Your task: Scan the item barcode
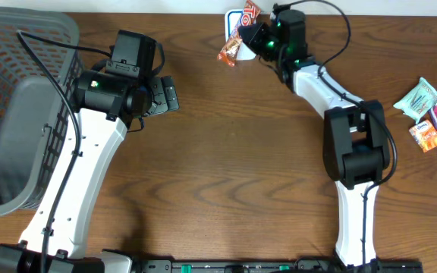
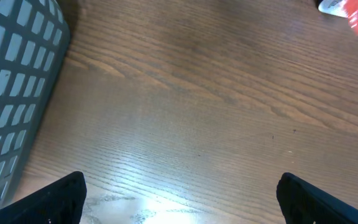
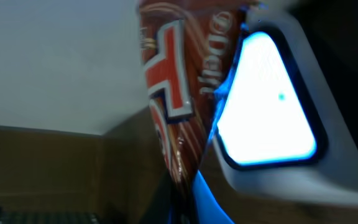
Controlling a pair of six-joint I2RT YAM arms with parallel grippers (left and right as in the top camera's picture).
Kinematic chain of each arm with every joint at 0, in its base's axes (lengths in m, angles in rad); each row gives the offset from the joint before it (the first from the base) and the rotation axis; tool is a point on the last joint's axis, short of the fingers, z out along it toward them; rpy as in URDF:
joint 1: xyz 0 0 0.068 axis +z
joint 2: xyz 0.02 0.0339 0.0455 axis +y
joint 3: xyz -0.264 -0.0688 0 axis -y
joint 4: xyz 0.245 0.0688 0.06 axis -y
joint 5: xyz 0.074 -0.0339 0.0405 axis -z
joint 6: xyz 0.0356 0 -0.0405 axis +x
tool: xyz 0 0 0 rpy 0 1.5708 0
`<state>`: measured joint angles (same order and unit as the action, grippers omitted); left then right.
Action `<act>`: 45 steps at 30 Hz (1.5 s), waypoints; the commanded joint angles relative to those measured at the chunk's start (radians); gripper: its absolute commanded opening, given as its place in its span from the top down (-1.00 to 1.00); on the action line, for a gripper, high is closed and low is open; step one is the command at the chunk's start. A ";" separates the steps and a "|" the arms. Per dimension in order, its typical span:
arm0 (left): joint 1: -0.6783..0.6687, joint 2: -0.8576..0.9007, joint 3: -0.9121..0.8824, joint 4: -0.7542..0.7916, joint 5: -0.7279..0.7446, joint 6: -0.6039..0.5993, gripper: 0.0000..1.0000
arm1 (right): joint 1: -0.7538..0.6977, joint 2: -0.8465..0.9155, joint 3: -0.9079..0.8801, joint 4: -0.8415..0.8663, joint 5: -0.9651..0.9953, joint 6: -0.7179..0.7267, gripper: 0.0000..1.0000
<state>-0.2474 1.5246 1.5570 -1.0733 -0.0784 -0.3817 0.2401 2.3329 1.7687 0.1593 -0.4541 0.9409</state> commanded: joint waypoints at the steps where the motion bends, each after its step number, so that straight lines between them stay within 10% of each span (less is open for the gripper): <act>1: 0.002 -0.002 -0.002 -0.003 -0.010 0.003 -0.96 | -0.066 -0.071 0.092 -0.138 -0.053 -0.109 0.98; 14: 0.002 -0.002 -0.002 -0.003 -0.010 0.003 -0.96 | -0.549 -0.229 0.140 -1.076 0.117 -0.559 0.98; 23: 0.002 -0.002 -0.002 -0.003 -0.010 0.003 -0.96 | -0.776 -0.220 0.133 -1.279 0.434 -0.813 0.96; 26: 0.002 -0.002 -0.002 -0.003 -0.010 0.003 -0.96 | -0.806 -0.220 0.133 -1.281 0.439 -0.826 0.69; 27: 0.002 -0.002 -0.002 -0.003 -0.010 0.003 -0.96 | -0.821 -0.220 0.133 -1.281 0.450 -0.821 0.15; 29: 0.002 -0.002 -0.002 -0.003 -0.010 0.003 -0.96 | -0.832 -0.220 0.133 -1.283 0.449 -0.814 -0.33; 45: 0.002 -0.002 -0.002 -0.003 -0.010 0.003 -0.96 | -0.818 -0.634 0.135 -1.488 -0.070 -0.895 -0.47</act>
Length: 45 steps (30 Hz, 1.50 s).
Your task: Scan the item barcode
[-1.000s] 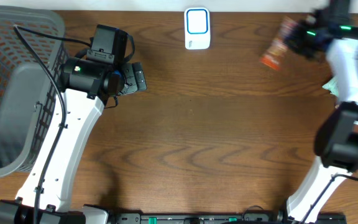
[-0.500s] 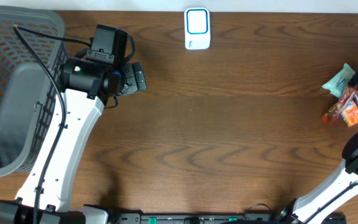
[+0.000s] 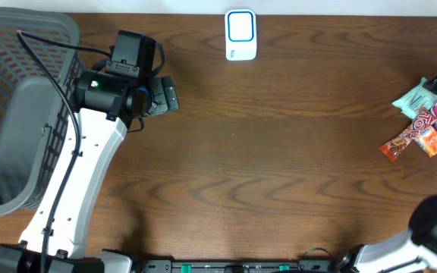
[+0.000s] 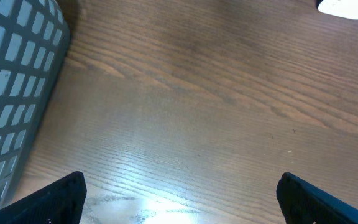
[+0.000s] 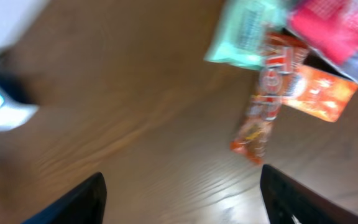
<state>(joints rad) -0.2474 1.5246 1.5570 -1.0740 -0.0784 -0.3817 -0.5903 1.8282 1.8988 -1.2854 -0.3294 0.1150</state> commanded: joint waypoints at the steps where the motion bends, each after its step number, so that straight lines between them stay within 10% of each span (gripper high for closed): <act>1: 0.002 -0.002 -0.002 -0.003 -0.010 0.003 -0.96 | 0.023 -0.192 0.003 -0.091 -0.184 -0.076 -0.44; 9: 0.002 -0.002 -0.002 -0.002 -0.010 0.003 -0.96 | 0.183 -0.537 -0.261 -0.209 -0.185 -0.154 -0.48; 12: 0.002 -0.002 -0.002 -0.002 -0.010 0.003 -0.96 | 0.217 -0.673 -0.429 -0.178 -0.185 -0.137 -0.99; 20: 0.002 -0.002 -0.002 -0.003 -0.010 0.003 -0.96 | 0.220 -0.887 -0.719 -0.226 -0.185 -0.138 -0.99; 36: 0.002 -0.002 -0.002 -0.002 -0.010 0.003 -0.96 | 0.220 -0.889 -0.748 -0.349 -0.075 -0.085 -0.99; 45: 0.002 -0.002 -0.002 -0.002 -0.010 0.003 -0.96 | 0.407 -1.110 -0.900 -0.013 -0.333 -0.426 -0.99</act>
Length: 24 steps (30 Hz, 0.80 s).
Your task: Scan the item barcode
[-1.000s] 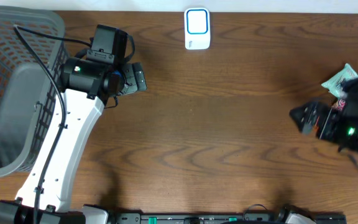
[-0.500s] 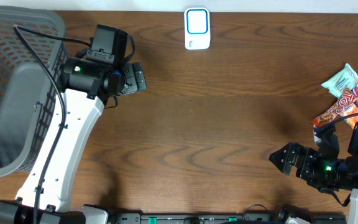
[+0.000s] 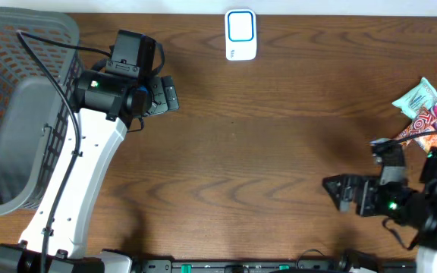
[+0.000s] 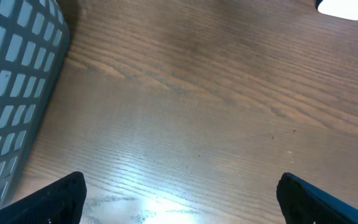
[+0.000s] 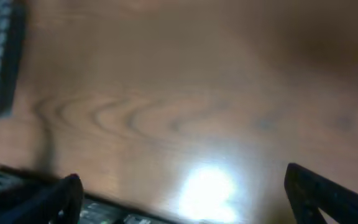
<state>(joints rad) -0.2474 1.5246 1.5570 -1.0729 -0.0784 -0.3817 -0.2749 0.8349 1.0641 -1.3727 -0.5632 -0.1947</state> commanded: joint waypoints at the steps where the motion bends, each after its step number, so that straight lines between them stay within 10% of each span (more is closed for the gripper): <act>1: 0.002 -0.002 -0.002 -0.003 -0.010 0.003 -0.96 | 0.120 -0.152 -0.090 0.115 -0.102 -0.116 -0.99; 24: 0.002 -0.002 -0.002 -0.003 -0.010 0.003 -0.96 | 0.277 -0.707 -0.849 1.213 -0.094 -0.108 -0.99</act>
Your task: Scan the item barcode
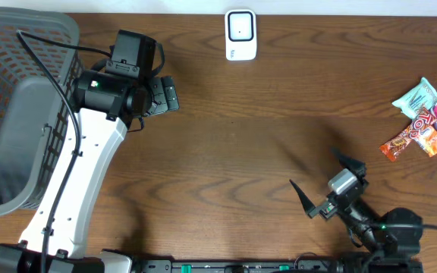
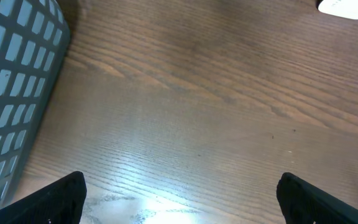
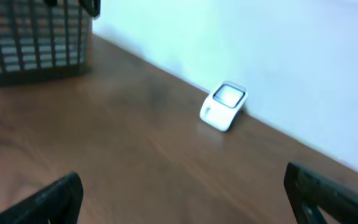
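The white barcode scanner (image 1: 240,34) stands at the table's back edge and also shows far ahead as the scanner (image 3: 224,104) in the right wrist view. The brown-and-red snack bar (image 1: 404,140) lies at the right edge beside other packets. My right gripper (image 1: 327,182) hangs open and empty near the front edge, facing the scanner; its right gripper (image 3: 185,205) jaws are spread wide. My left gripper (image 1: 174,96) is open over bare wood right of the basket, and the left gripper (image 2: 182,202) holds nothing.
A grey mesh basket (image 1: 14,106) fills the left side, seen as the basket (image 2: 11,93) and basket (image 3: 36,31) in the wrist views. A mint packet (image 1: 416,97), a pink packet and an orange packet (image 1: 433,142) lie by the bar.
My right gripper was low at the right front near the snack pile; now it sits further left by the front edge, facing the scanner. The scanner's blue rim has gone dark. The left arm is unchanged.
First my right gripper held the snack bar against the lit scanner at the back. Then the bar lay by the packets at the right, with the gripper open above it. Afterwards the gripper stood open at the right front, and now at the front edge.
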Controlling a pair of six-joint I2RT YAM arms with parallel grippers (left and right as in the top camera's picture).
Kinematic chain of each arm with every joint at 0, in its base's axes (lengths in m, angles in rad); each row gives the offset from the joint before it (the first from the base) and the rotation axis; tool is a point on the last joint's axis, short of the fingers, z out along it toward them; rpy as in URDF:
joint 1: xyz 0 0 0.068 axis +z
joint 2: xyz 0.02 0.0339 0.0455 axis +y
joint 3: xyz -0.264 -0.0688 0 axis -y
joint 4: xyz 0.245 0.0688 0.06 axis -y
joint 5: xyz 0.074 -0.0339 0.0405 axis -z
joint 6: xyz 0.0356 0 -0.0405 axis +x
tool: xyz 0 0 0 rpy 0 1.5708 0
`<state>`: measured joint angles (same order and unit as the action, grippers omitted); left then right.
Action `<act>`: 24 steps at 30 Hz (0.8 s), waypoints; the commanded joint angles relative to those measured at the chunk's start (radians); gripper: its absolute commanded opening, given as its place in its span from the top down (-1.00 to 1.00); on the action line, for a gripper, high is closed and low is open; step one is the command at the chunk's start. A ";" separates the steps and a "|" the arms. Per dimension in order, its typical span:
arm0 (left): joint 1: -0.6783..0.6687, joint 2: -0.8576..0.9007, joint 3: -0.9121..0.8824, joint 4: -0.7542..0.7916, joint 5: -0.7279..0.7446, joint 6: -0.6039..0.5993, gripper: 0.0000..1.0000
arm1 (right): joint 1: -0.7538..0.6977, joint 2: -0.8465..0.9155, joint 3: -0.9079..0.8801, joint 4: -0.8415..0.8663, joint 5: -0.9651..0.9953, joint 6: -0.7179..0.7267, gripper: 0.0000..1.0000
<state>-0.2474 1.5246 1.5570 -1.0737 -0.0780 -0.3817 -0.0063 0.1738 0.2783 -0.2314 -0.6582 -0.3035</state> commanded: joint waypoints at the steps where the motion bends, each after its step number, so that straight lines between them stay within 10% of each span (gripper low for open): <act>1: 0.002 -0.002 -0.002 -0.003 -0.010 0.003 -0.96 | 0.008 -0.063 -0.087 0.111 0.003 0.000 -0.99; 24: 0.002 -0.002 -0.002 -0.003 -0.010 0.003 -0.96 | 0.008 -0.169 -0.273 0.253 0.373 0.137 -0.99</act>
<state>-0.2474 1.5246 1.5570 -1.0737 -0.0780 -0.3817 -0.0063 0.0132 0.0097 0.0597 -0.3580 -0.1867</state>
